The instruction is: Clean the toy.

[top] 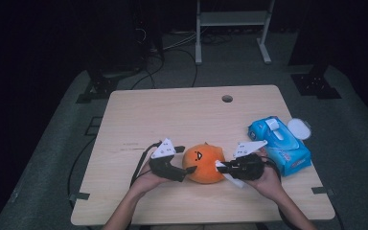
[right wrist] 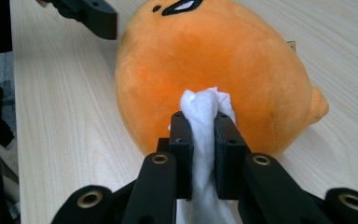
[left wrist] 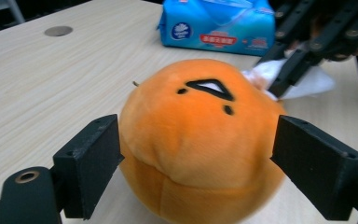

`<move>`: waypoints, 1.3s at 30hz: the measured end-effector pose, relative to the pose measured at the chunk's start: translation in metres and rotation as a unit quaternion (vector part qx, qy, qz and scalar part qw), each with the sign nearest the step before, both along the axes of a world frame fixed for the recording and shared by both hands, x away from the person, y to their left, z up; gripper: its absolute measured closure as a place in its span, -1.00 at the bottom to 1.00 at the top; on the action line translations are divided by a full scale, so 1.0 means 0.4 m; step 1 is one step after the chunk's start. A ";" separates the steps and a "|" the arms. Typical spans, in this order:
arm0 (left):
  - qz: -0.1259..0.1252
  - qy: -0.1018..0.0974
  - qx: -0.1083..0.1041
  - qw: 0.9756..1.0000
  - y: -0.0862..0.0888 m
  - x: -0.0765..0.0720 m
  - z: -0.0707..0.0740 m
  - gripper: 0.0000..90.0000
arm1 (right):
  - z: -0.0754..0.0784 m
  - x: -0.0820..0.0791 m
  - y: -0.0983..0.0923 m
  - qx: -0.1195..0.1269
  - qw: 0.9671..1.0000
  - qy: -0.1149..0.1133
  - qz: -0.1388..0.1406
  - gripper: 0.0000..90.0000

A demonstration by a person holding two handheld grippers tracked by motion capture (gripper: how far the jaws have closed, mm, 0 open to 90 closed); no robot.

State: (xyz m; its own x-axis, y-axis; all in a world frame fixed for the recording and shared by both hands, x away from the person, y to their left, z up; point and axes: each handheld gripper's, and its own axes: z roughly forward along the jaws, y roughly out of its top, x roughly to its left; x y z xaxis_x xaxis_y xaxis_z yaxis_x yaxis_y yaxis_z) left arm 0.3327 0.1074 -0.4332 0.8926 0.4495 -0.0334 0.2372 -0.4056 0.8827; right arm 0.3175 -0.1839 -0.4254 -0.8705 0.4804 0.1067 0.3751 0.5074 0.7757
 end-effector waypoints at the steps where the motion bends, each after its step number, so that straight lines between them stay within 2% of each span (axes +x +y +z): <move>1: -0.006 0.002 0.007 1.000 -0.008 0.000 -0.011 -0.54 | 0.002 0.000 0.000 0.000 1.000 -0.001 0.000 0.76; 3: -0.009 -0.002 0.004 1.000 -0.023 -0.005 -0.024 -0.48 | 0.012 -0.009 0.010 0.003 1.000 -0.005 0.003 0.76; 6: -0.014 -0.012 0.010 1.000 -0.035 -0.009 -0.018 -0.45 | 0.027 -0.032 0.057 0.017 0.999 -0.011 0.037 0.76; 8: -0.013 -0.017 0.020 1.000 -0.038 -0.013 -0.019 -0.45 | 0.029 -0.043 0.096 0.004 0.998 -0.023 0.055 0.76; 10: -0.012 -0.010 0.018 1.000 -0.029 -0.011 -0.021 -0.43 | 0.030 -0.043 0.109 -0.011 0.998 -0.032 0.058 0.76; 13: -0.011 -0.007 0.011 1.000 -0.022 -0.008 -0.028 -0.42 | 0.029 -0.026 0.073 0.000 0.999 -0.027 0.042 0.76; 17: -0.013 -0.003 0.007 1.000 -0.019 -0.005 -0.028 -0.42 | 0.014 0.000 -0.012 0.009 1.000 -0.015 -0.010 0.76; 18: -0.013 -0.001 0.002 1.000 -0.018 -0.004 -0.026 -0.45 | 0.010 0.003 -0.023 0.008 1.000 -0.013 -0.015 0.76; 21: 0.007 0.020 -0.023 1.000 -0.022 0.005 -0.014 -0.72 | -0.002 0.002 -0.035 0.003 1.000 -0.001 -0.019 0.76; 23: 0.010 0.025 -0.029 0.999 -0.029 0.008 -0.017 -0.77 | -0.003 -0.007 -0.020 0.002 1.000 0.002 -0.003 0.76; 25: 0.002 0.019 -0.014 1.000 -0.040 0.004 -0.029 -0.69 | 0.001 -0.020 0.006 0.002 1.000 0.001 0.018 0.76; 26: -0.001 0.016 -0.015 1.000 -0.041 0.002 -0.031 -0.61 | 0.007 -0.025 0.016 0.000 1.000 -0.005 0.022 0.76; 27: -0.007 0.015 -0.013 1.000 -0.044 -0.002 -0.029 -0.54 | 0.016 -0.029 0.023 0.007 1.000 -0.008 0.023 0.76; 29: -0.021 0.000 0.002 1.000 -0.055 -0.016 -0.023 -0.46 | 0.035 -0.028 0.035 0.032 0.999 -0.015 0.027 0.76; 31: -0.033 -0.011 0.017 0.999 -0.066 -0.031 -0.019 -0.41 | 0.051 -0.026 0.052 0.031 0.999 -0.032 0.023 0.76; 33: -0.037 -0.021 0.030 0.999 -0.066 -0.041 -0.017 -0.37 | 0.053 -0.020 0.058 0.027 0.999 -0.040 0.021 0.77; 35: -0.041 -0.018 0.031 0.999 -0.058 -0.043 -0.017 -0.34 | 0.047 -0.013 0.046 0.024 0.999 -0.042 0.013 0.76; 37: -0.041 -0.016 0.028 0.999 -0.053 -0.048 -0.020 -0.33 | 0.039 -0.004 0.017 0.020 0.999 -0.042 -0.008 0.76; 39: -0.043 -0.017 0.028 0.999 -0.054 -0.055 -0.019 -0.33 | 0.025 0.004 -0.013 0.017 0.999 -0.028 -0.026 0.76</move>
State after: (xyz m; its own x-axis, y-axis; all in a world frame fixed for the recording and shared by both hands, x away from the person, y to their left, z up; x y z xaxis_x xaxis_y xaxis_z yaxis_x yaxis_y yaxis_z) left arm 0.3106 0.0857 -0.4410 0.9279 0.3722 0.0209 0.1696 -0.4715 0.8654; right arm 0.3190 -0.1889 -0.4155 -0.8493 0.5225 0.0750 0.3554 0.4609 0.8132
